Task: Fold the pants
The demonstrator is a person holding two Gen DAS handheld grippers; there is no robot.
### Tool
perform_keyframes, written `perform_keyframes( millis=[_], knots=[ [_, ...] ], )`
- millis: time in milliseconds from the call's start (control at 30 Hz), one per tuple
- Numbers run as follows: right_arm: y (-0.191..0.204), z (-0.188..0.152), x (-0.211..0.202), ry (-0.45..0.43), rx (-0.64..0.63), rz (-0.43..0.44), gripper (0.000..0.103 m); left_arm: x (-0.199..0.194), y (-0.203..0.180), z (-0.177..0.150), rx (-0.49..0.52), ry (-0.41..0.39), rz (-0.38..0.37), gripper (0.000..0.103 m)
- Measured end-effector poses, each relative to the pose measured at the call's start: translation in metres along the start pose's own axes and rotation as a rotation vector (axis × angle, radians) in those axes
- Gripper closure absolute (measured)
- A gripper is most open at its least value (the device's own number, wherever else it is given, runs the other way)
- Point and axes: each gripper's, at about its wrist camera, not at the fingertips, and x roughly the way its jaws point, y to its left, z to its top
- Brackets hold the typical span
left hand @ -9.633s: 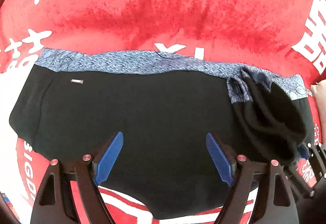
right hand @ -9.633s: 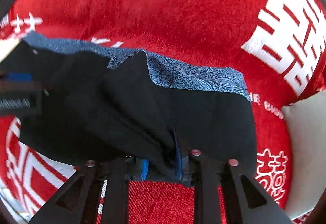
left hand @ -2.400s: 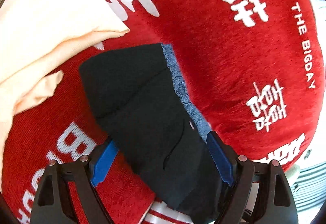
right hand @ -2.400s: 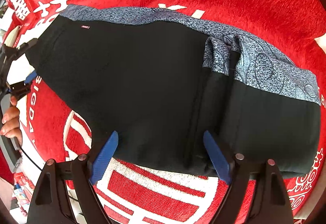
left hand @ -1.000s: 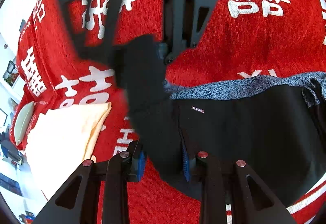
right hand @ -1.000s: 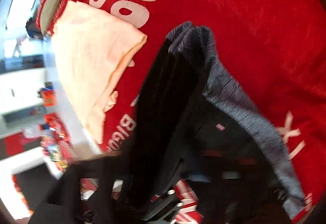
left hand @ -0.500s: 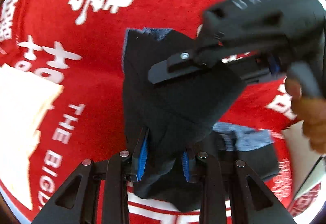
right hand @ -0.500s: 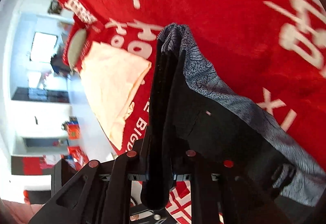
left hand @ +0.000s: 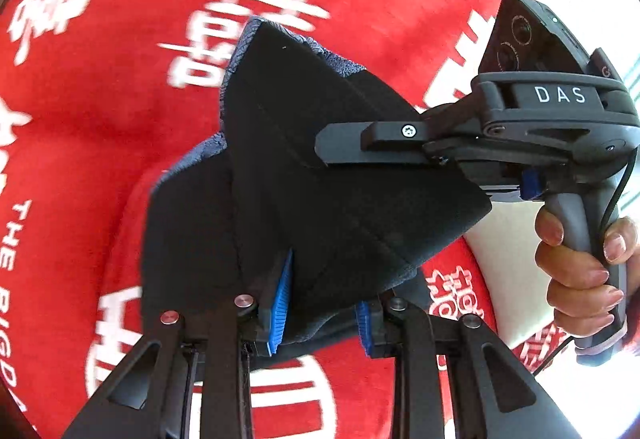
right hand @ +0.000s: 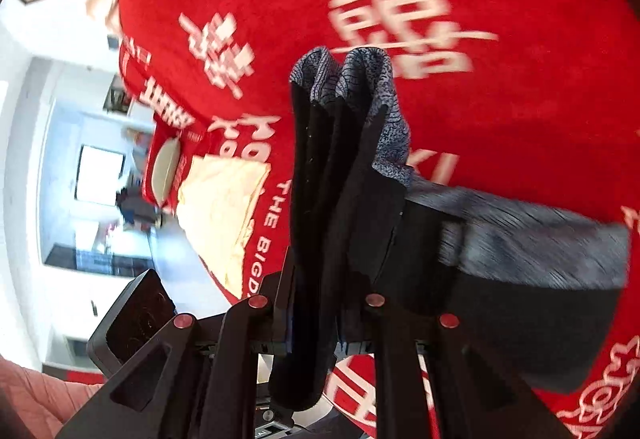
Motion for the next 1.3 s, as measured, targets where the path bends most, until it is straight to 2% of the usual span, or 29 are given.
perform_keyframes(
  millis=[333,533,700,733,800,867,933,1033,1067,1133,1233,1300],
  knots=[
    [-0.114,-0.056,-0.062,-0.098,0.175,-0.029,0.086,0.078,-0.089,-0.033,0.183,0.121,0.051,0.073],
    [-0.182,-0.081,-0.053,-0.063,0.236,-0.130,0.086,0.128,-0.106,-0.056,0.254,0.204,0.143,0.073],
    [-0.208,-0.092,-0.048,-0.081,0.272,-0.112,0.083,0.129,-0.117,-0.059,0.322,0.225,0.196,0.065],
    [-0.209,-0.093,-0.049,-0.091,0.281,-0.107,0.083,0.127,-0.115,-0.059,0.316,0.234,0.194,0.054],
    [-0.208,-0.096,-0.052,-0.103,0.282,-0.122,0.083,0.120,-0.106,-0.055,0.275,0.251,0.189,0.043],
    [-0.207,-0.098,-0.054,-0.101,0.278,-0.142,0.082,0.108,-0.098,-0.049,0.248,0.256,0.163,0.042],
    [-0.203,-0.099,-0.053,-0.092,0.258,-0.190,0.081,0.096,-0.091,-0.044,0.247,0.243,0.187,0.042],
    [-0.194,-0.101,-0.053,-0.090,0.229,-0.250,0.076,0.082,-0.071,-0.034,0.191,0.227,0.210,0.042],
    [-0.193,-0.102,-0.054,-0.089,0.227,-0.264,0.076,0.077,-0.060,-0.027,0.161,0.218,0.230,0.042],
    [-0.191,-0.105,-0.054,-0.090,0.233,-0.284,0.075,0.070,-0.038,-0.015,0.124,0.189,0.296,0.027],
    [-0.191,-0.109,-0.055,-0.096,0.263,-0.308,0.072,0.062,-0.008,-0.002,0.070,0.155,0.382,0.027],
    [-0.189,-0.112,-0.059,-0.106,0.279,-0.346,0.065,0.058,0.014,0.004,0.017,0.151,0.422,0.027]
  ],
)
